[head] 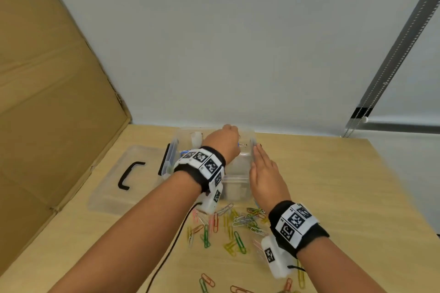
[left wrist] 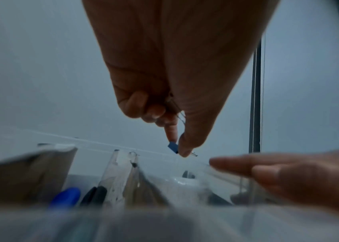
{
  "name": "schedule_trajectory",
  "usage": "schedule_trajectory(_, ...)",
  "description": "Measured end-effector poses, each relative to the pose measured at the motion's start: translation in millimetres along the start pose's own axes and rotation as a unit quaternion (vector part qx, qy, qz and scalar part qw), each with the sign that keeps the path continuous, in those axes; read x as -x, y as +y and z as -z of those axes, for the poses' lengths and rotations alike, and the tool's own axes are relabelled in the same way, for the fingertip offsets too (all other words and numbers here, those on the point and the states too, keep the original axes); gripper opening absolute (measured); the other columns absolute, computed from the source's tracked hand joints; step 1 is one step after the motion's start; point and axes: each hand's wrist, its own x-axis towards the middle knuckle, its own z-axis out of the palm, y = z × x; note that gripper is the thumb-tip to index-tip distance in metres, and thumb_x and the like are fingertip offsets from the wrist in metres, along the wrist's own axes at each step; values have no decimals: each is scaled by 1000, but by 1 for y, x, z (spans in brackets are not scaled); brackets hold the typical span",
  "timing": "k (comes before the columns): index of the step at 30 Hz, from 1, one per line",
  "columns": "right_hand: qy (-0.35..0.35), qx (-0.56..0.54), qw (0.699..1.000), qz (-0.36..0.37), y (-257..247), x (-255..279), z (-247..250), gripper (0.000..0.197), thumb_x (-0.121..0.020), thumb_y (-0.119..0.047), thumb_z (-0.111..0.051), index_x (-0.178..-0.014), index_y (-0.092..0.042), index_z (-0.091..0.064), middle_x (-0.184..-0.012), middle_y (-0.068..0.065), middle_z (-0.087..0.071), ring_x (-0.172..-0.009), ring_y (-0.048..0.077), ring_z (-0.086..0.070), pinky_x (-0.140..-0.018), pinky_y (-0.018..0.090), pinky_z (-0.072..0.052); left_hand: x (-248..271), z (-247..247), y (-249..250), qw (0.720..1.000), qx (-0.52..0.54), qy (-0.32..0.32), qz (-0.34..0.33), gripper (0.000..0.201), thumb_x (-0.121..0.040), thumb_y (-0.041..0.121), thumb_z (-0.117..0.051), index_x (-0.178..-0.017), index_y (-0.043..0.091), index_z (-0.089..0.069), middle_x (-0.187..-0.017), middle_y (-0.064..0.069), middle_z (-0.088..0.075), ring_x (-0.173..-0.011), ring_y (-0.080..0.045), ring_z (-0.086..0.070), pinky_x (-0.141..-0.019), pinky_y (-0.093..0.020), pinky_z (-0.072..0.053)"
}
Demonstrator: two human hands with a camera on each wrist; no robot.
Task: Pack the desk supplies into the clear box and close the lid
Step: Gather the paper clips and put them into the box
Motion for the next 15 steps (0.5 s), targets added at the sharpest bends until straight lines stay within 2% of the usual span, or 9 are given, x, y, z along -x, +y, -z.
schedule_trajectory(2, -4, 2, 1000, -1, 1, -2, -2, 52, -102, -24, -24, -153, -18, -13, -160, -5, -10, -139, 19, -29, -106, 19, -23, -18, -3, 4, 1000, -19, -13, 11, 30, -90, 19, -55, -117, 7, -52, -119, -12, -52, -97, -31, -60, -82, -40, -51)
schedule_trajectory(7, -14, 15, 1000, -11, 1, -3, -1, 51, -102, -26, -23, -152, -16, -17, -160, -2, -12, -138, 20, -29, -109, 24, -26, -37, -10, 7, 996, -23, -83, 35, 49, -86, 22, -64, -129, 5, -45, -130, -15, -46, -112, -34, -56, -92, -39, -48)
schedule_trajectory(9, -17, 11, 1000, -15, 0, -3, 1, 51, -102, -26, -23, -152, -16, -17, -160, -3, -12, -135, 21, -31, -107, 26, -30, -38, -9, 8, 995, -34, -93, 29, 48, -88, 18, -61, -131, 5, -44, -130, -16, -51, -114, -33, -56, -94, -39, -49)
schedule_trajectory(12, -18, 1, 1000, -16, -1, -2, 2, 51, -103, -27, -23, -152, -17, -15, -160, -4, -11, -135, 21, -31, -106, 26, -32, -29, -4, 6, 995, -34, -92, 21, 39, -91, 11, -53, -130, 9, -49, -128, -10, -58, -114, -27, -57, -95, -36, -48)
schedule_trajectory(15, -18, -12, 1000, -15, 0, -1, 2, 52, -102, -27, -23, -152, -17, -13, -160, -5, -9, -134, 20, -31, -106, 26, -33, -3, 6, 3, 998, 32, -52, 7, 38, -92, 16, -51, -130, 18, -51, -131, -2, -56, -115, -20, -56, -98, -35, -46)
